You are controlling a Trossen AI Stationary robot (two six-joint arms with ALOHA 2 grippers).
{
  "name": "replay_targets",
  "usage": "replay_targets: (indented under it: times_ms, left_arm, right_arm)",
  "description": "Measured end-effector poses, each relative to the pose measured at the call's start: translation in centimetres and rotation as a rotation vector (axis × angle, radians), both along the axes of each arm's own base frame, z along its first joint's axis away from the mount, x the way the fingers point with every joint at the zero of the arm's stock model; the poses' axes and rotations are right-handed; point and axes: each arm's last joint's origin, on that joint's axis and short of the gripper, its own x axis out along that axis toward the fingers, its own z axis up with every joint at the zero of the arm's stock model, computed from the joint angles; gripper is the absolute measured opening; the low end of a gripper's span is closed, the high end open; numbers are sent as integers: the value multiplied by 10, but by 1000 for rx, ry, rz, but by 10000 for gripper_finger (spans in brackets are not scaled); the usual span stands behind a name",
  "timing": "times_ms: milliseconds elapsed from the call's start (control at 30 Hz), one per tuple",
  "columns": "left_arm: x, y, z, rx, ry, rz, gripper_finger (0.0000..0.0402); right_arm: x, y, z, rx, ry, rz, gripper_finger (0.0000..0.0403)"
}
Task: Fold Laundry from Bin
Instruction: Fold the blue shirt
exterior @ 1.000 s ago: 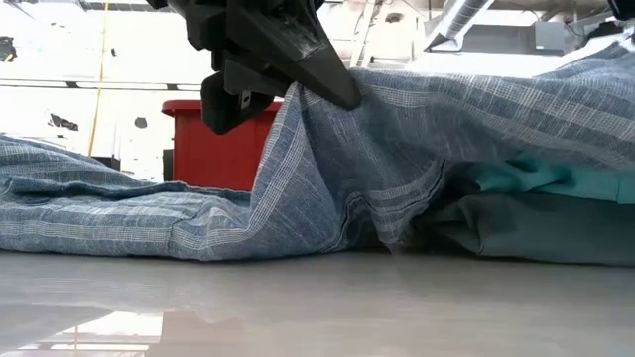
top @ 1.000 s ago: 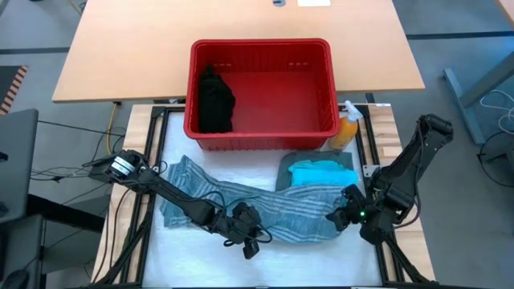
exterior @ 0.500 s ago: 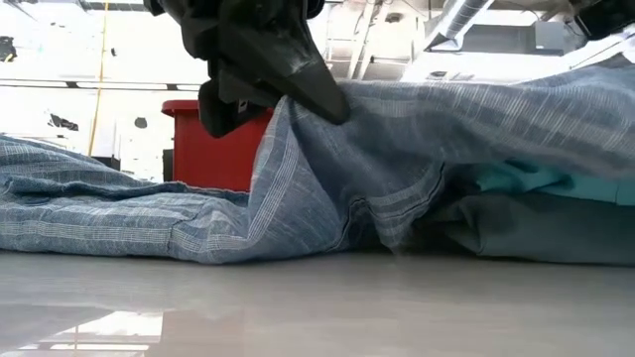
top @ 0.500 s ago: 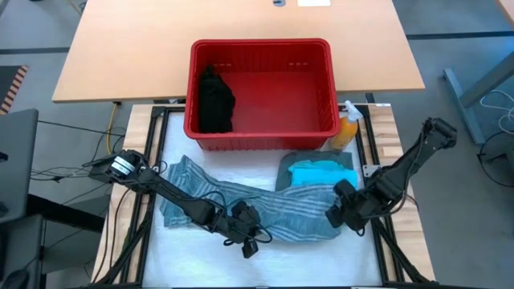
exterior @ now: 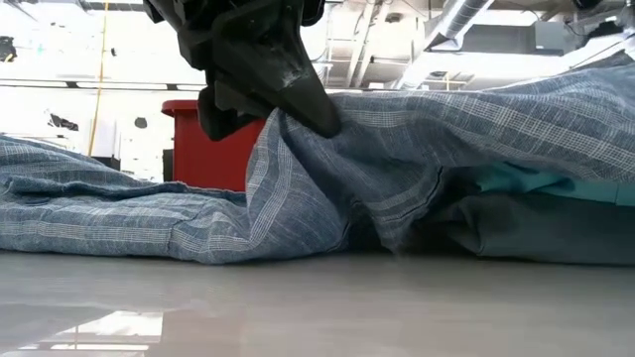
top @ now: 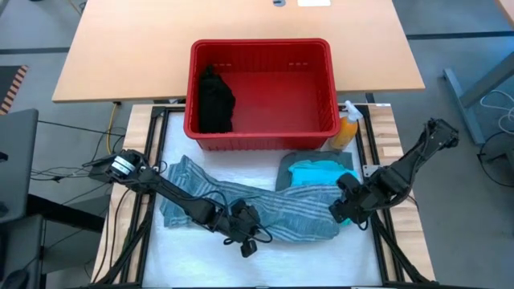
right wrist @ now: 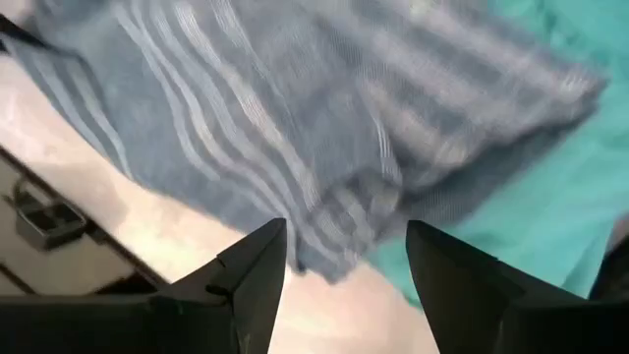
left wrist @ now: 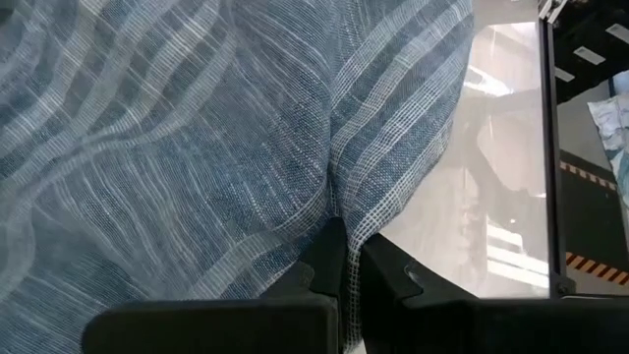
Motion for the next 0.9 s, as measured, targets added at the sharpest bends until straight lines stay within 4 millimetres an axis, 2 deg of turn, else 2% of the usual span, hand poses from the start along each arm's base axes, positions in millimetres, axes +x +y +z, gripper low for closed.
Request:
replay_targets:
  times_ms: [100,267,433,533,700,900]
  left_arm:
    - [1,3,0,14,-1,-5,0]
    - [3,5,0,13,8,-37,0]
    - [2,6,-1,28,18,-47,0]
    - [1,6,-2,33,26,-56,0]
    - [1,6,-2,39,28,-63,0]
    - [2,8,-2,43,27,-62,0]
  right_arm:
    - [1,-1,1,-16,-16,-7,240]
    - [0,-1,-9,-17,36,-19,240]
    - [-6,-3,-1,-67,33,-66,240]
    - [-11,2,1,-47,40,-62,240]
    - [-19,10,-8,-35,68,-84,240]
    - [-16,11,-9,-41,23,-105,240]
